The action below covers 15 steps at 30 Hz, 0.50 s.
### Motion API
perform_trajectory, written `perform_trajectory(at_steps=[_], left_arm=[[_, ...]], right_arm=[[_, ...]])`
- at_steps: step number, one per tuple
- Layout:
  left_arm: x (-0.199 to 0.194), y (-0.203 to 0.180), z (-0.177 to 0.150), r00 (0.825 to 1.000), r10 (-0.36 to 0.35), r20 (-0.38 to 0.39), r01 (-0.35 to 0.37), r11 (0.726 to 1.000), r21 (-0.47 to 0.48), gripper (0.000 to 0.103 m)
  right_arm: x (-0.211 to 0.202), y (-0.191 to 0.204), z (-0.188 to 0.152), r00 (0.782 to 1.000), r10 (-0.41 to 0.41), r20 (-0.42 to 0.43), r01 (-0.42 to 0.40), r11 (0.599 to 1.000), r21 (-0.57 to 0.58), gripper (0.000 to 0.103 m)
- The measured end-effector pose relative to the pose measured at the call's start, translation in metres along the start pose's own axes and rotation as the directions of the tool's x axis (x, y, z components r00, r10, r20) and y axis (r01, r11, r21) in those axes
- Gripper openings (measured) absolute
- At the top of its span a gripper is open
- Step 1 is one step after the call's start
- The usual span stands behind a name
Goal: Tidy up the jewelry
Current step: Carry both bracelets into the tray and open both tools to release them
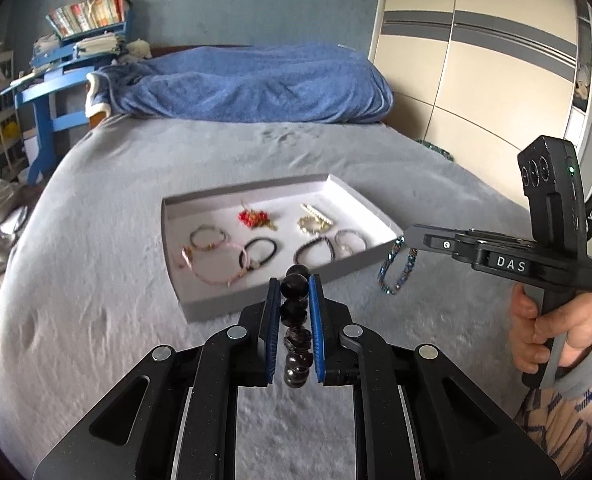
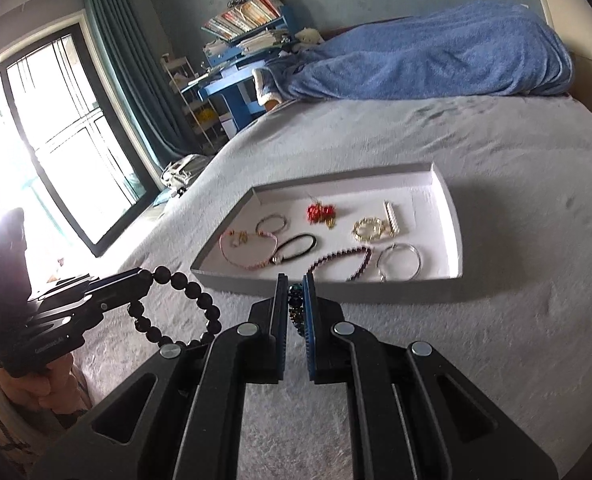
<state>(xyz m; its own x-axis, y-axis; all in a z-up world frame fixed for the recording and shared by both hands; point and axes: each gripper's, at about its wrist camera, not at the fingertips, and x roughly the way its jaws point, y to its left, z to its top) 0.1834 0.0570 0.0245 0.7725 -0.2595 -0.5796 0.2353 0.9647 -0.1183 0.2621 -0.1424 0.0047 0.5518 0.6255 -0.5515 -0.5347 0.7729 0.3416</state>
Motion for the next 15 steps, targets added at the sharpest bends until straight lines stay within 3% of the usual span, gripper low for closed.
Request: perform_trajectory(at_steps=[9,15], left_arm=[[0.003,0.004,0.040,0.999,0.003,0.047,-0.005,1.000,0.031,0.015],[0.013,0.020,0.060,0.999,0.003,0.051,-0.003,1.000,-0.003,0.015]], right_arm=[[-0.010,-0.003,0.034,0.998,-0.011,0.056,0.011,1.000,0.008,0.007],[-0.003,-0.005,0.059,0.997,-0.029,0.066,0.029,1.000,-0.009,0.007]])
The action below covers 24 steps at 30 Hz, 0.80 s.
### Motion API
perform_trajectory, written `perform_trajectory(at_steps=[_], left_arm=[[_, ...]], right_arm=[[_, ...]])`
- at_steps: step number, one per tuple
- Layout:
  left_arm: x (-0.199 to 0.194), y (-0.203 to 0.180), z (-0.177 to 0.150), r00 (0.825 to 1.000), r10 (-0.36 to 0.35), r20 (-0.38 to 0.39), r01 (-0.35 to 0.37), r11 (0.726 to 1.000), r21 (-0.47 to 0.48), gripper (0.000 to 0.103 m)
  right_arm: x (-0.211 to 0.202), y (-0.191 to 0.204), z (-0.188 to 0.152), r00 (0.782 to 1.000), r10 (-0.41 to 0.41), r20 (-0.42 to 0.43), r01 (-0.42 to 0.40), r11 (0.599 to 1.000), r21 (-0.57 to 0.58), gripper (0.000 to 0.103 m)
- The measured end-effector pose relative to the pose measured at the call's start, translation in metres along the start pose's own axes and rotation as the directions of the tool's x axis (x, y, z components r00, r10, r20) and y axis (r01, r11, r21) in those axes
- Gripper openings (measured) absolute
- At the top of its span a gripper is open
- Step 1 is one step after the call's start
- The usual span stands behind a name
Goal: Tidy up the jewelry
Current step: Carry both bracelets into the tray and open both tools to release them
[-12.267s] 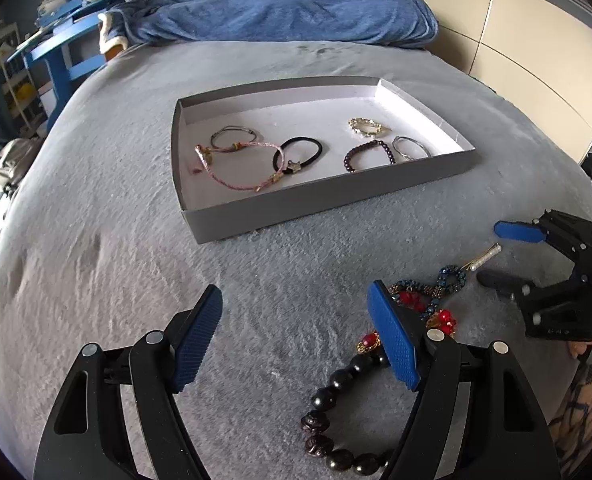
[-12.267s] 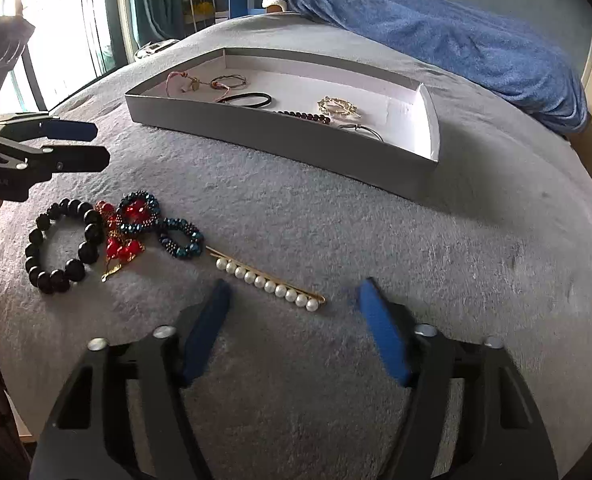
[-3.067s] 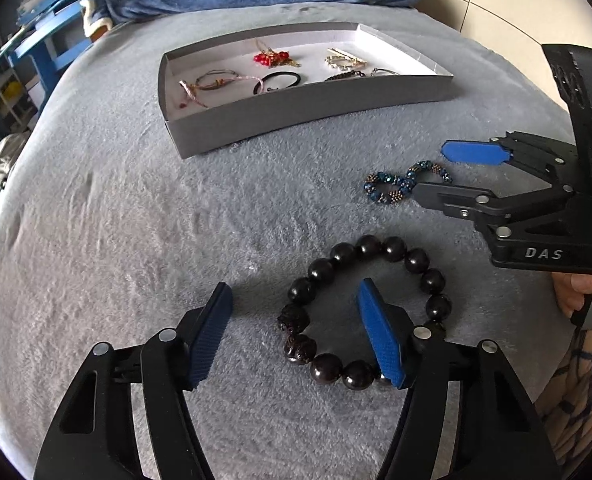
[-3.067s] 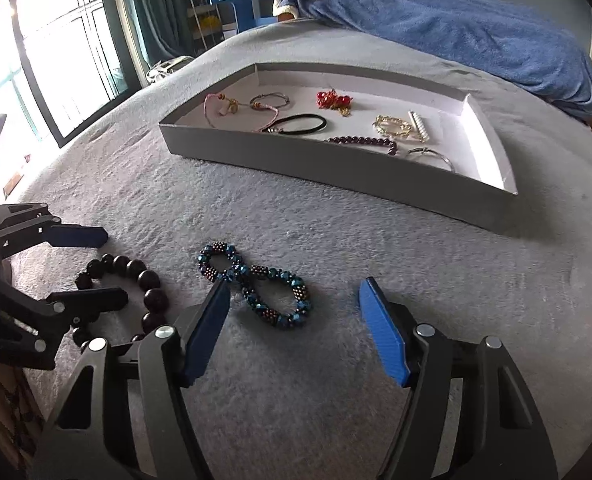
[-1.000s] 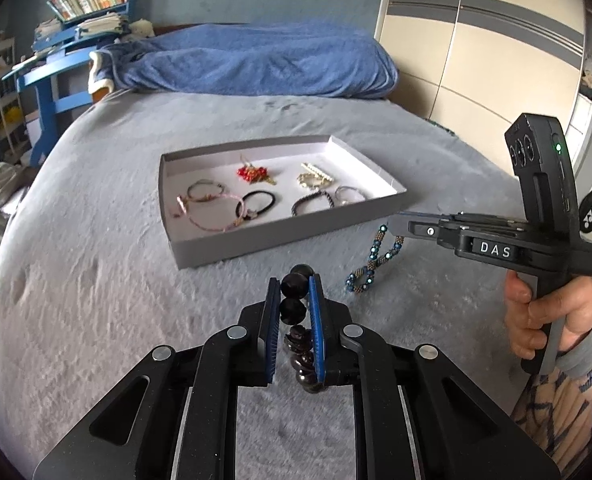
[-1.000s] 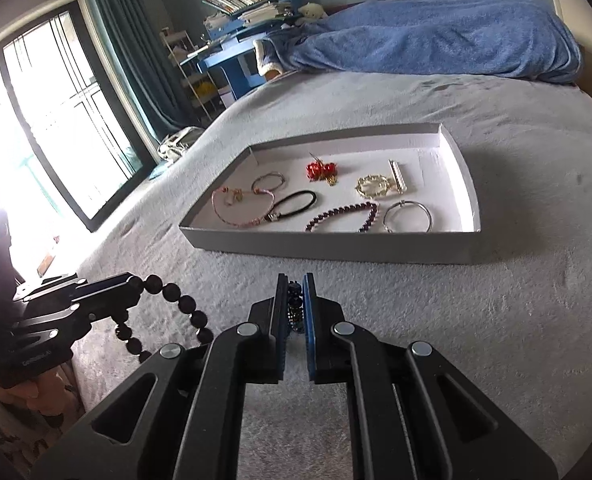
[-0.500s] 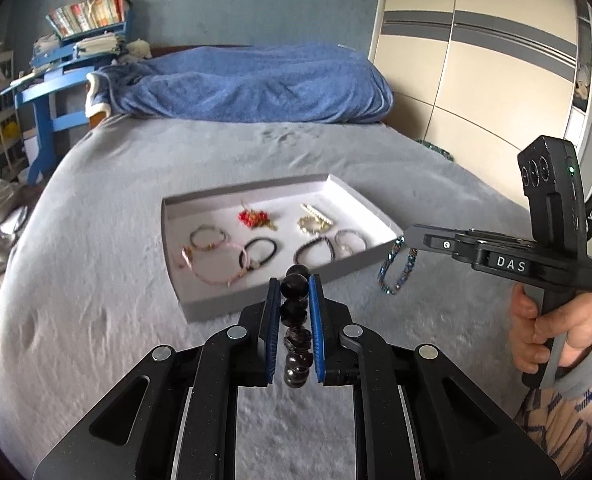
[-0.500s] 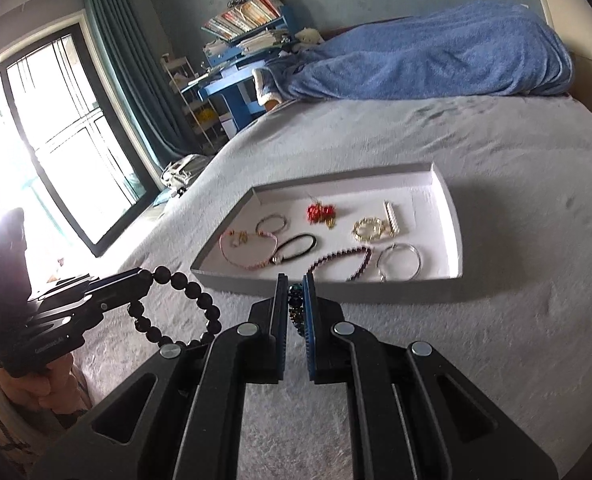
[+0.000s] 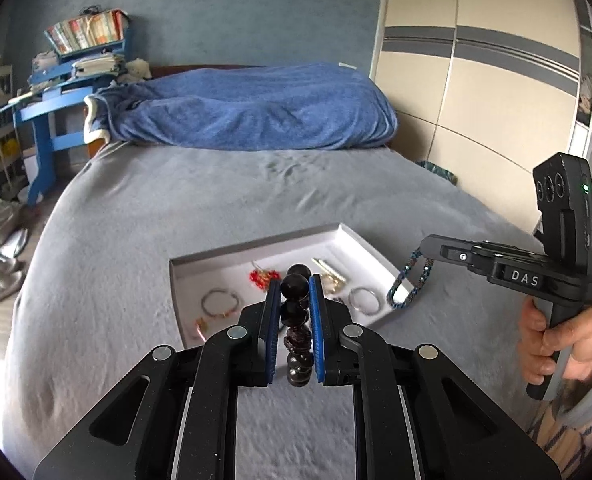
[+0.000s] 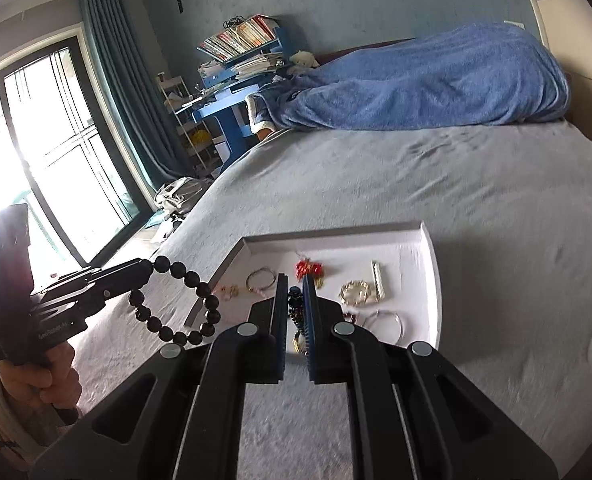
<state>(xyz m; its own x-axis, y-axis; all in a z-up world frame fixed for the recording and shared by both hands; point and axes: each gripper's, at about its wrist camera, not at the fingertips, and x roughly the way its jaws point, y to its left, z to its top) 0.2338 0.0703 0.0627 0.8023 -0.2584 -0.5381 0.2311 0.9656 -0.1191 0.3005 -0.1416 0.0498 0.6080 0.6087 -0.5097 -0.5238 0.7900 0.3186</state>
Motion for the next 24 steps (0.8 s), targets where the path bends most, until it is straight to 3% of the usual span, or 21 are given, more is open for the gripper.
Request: perform_trajectory(at_steps=[14,24], left_arm=[[0.070,0.045,0.039,0.998,0.010,-0.061,-0.014,0.998,-0.065,0.015],[0.111,0.053,0.037,0.993,-0.020,-0.118,0.006,0.993,-0.121,0.015]], right_arm=[[0.054,-0.013,0.035,0.997,-0.059,-0.047,0.058,0.998,-0.019,0.007],[0.097,-0.037,0.042,0.992,-0.089,-0.093,0.090,0.996,0.008,0.007]])
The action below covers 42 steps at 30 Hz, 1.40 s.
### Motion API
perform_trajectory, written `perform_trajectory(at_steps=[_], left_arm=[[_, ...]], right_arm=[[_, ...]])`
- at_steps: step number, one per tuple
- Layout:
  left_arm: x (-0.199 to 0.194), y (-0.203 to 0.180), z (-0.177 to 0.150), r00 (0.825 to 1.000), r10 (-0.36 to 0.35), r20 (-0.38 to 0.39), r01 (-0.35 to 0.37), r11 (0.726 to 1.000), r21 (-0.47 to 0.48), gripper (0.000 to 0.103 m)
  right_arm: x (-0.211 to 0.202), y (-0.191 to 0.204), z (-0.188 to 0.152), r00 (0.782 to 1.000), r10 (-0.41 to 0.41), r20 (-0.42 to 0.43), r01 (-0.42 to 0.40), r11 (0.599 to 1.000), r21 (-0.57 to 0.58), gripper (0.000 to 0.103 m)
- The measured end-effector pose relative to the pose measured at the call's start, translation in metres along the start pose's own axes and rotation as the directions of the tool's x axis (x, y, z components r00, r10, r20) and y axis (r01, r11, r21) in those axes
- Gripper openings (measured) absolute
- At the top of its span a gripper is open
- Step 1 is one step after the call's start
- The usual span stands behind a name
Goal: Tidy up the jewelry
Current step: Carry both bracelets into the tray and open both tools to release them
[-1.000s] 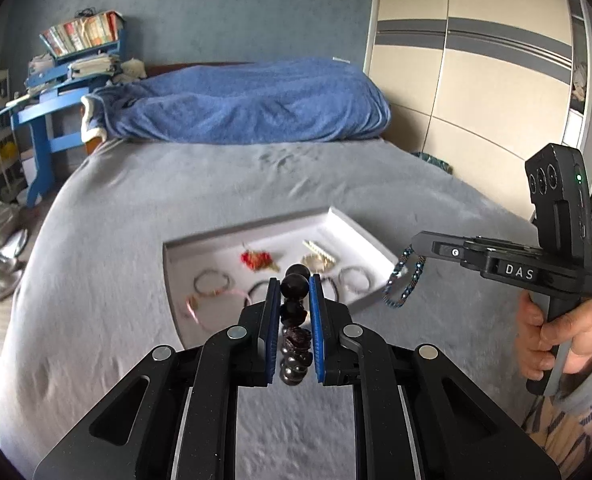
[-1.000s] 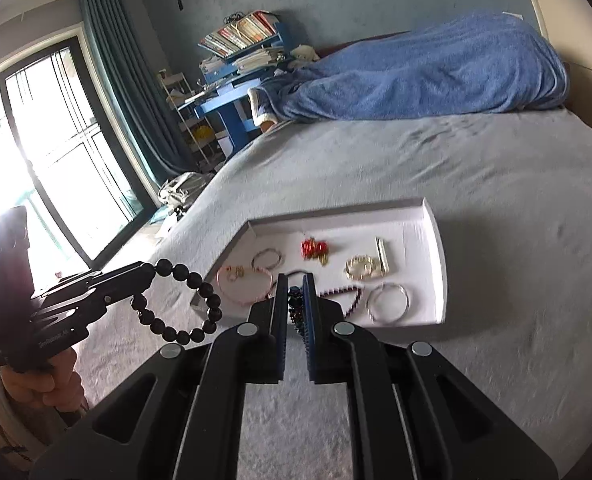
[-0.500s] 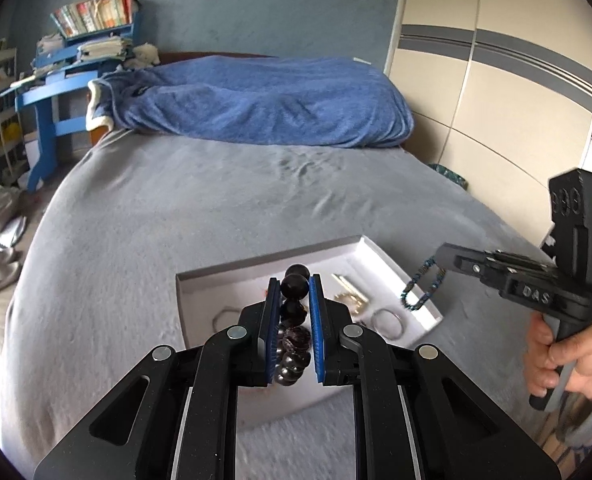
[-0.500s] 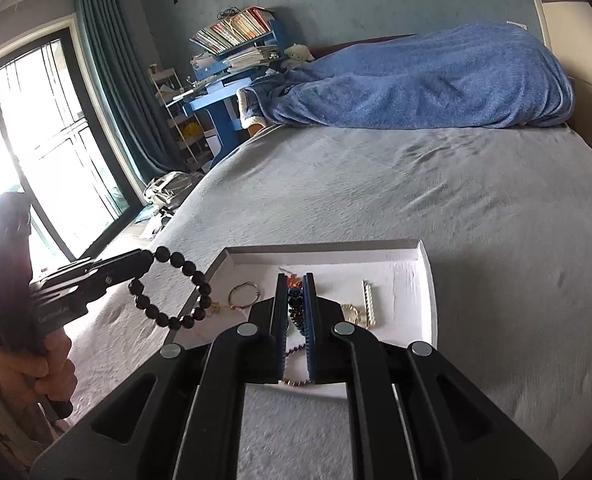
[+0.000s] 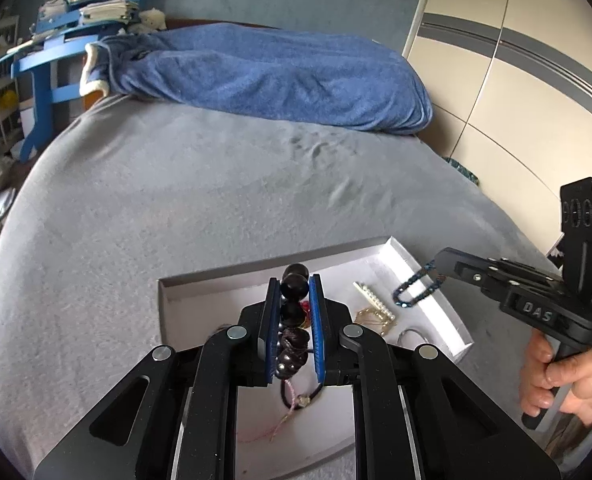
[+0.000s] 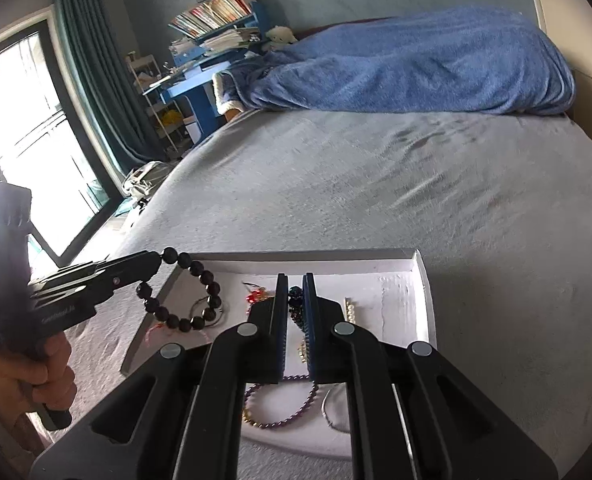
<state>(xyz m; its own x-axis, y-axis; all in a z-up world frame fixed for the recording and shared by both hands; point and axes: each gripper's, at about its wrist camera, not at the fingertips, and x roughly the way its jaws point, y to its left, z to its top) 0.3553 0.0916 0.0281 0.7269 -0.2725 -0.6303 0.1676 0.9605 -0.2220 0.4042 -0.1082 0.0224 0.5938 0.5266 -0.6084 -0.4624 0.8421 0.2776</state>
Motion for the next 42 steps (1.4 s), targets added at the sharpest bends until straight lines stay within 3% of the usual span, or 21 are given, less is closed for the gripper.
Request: perform_trajectory(at_steps=[7,15,28,37,42], left_arm=[[0.019,-0.006,-0.003,0.999,0.003,-0.033,-0.002,1.000,0.014,0.015],[0.040,0.005,-0.016,0.992,0.070,-0.108,-0.069,0.998,0.013,0.015],[0.049,0.000,-0.023,0.978,0.139,-0.154,-0.126,0.988,0.087,0.015],[0.039,-0.001,-0.023,0.977,0.166,-0.132,-0.155,0.984,0.089,0.030],[0.029,-0.008,-0.022,0.981,0.164,-0.106,-0.153,0.983,0.104,0.035]], right_arm=[[0.021,-0.017,-0.005,0.999,-0.030,-0.034,0.031,0.999,0.034,0.007],[0.026,-0.026,-0.011,0.995,-0.078,-0.062,0.080,0.996,0.043,0.007],[0.039,-0.040,-0.029,0.973,-0.154,-0.169,0.161,0.987,0.026,0.007],[0.030,-0.036,-0.027,0.976,-0.142,-0.164,0.149,0.989,0.027,0.008],[0.021,-0.033,-0.024,0.980,-0.141,-0.143,0.145,0.989,0.022,0.022]])
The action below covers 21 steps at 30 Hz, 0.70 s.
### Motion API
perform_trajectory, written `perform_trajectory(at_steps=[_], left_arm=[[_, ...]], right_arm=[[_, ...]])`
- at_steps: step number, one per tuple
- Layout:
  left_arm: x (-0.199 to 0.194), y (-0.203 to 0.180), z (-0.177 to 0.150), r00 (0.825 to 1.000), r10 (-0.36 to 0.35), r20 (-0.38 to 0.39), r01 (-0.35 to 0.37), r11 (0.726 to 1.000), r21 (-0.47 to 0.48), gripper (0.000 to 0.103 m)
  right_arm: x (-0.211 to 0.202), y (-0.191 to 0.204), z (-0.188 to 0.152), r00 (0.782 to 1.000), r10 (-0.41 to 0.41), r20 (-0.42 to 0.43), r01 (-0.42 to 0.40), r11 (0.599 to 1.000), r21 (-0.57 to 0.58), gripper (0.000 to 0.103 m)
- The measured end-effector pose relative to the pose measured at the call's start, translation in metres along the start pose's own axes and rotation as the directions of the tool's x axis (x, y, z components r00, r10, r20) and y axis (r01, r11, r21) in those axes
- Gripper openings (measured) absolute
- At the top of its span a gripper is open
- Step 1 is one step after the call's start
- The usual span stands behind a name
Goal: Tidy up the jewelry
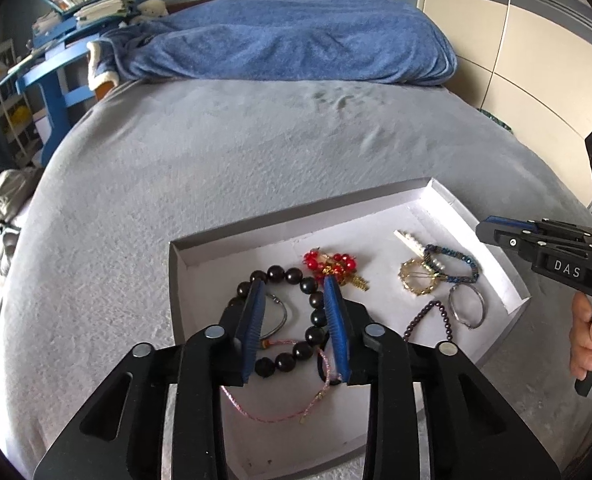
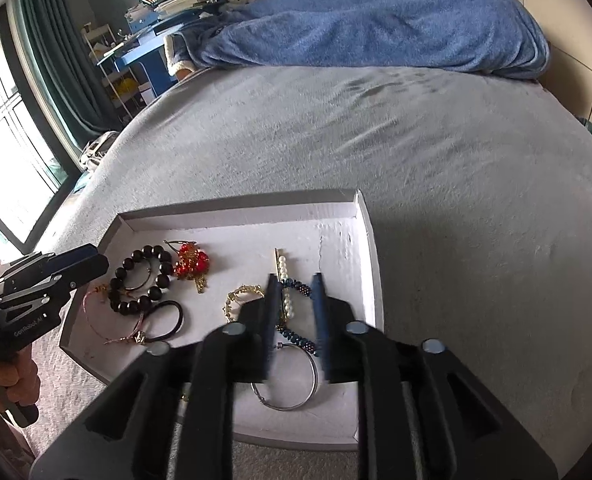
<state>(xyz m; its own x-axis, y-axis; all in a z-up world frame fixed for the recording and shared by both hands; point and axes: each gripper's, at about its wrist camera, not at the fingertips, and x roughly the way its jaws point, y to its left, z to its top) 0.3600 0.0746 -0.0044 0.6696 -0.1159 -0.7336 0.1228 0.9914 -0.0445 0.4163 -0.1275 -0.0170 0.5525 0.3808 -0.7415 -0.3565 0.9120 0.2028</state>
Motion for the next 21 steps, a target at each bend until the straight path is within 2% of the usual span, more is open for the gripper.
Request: perform_trajectory(at_steps=[1,2,3,4,7,10,12,14,21], left_arm=[[-0.002,-0.001,0.000,1.000,-0.002,0.004,0.002,1.000,0.001,0.036],[-0.006,-0.002,-0.001,1.000,-0.003,0.012,0.003,1.000,0.003,0.052],[-0.009,-0.002,-0.002,1.000,-0.001,0.026,0.000,1.000,0.004,0.073],[-0.015,-0.004,-0.004,0.998,0.011,0.057,-0.011,1.000,0.007,0.078],[-0.024,-0.006,-0.009,0.996,0.030,0.079,-0.031,0.999,0.009,0.081],[-0.034,-0.005,-0.016,0.993,0.043,0.109,-0.042,0.999,-0.012,0.087],[-0.040,-0.007,-0.021,0.991,0.047,0.127,-0.043,0.999,-0.029,0.087],[-0.044,-0.010,-0.026,0.988,0.054,0.144,-0.050,0.998,-0.036,0.088],[-0.060,-0.022,-0.061,0.964,0.124,0.234,-0.098,0.988,-0.119,0.094]], right_arm=[[-0.002,0.000,-0.001,1.000,0.000,0.003,0.000,1.000,0.000,0.024],[-0.003,-0.001,-0.001,1.000,0.000,0.005,0.000,1.000,0.000,0.027],[-0.004,-0.001,-0.002,1.000,0.001,0.007,-0.001,1.000,-0.002,0.029],[-0.006,-0.001,-0.004,1.000,0.002,0.018,-0.002,1.000,-0.004,0.034],[-0.014,-0.003,-0.012,0.999,0.010,0.050,-0.010,1.000,0.012,0.042],[-0.022,-0.002,-0.022,0.997,0.022,0.074,-0.024,0.999,0.022,0.055],[-0.026,0.000,-0.026,0.996,0.027,0.080,-0.027,1.000,0.010,0.061],[-0.032,0.004,-0.033,0.994,0.023,0.103,-0.023,1.000,-0.009,0.070],[-0.050,0.016,-0.059,0.979,0.016,0.202,-0.006,0.999,-0.049,0.089]])
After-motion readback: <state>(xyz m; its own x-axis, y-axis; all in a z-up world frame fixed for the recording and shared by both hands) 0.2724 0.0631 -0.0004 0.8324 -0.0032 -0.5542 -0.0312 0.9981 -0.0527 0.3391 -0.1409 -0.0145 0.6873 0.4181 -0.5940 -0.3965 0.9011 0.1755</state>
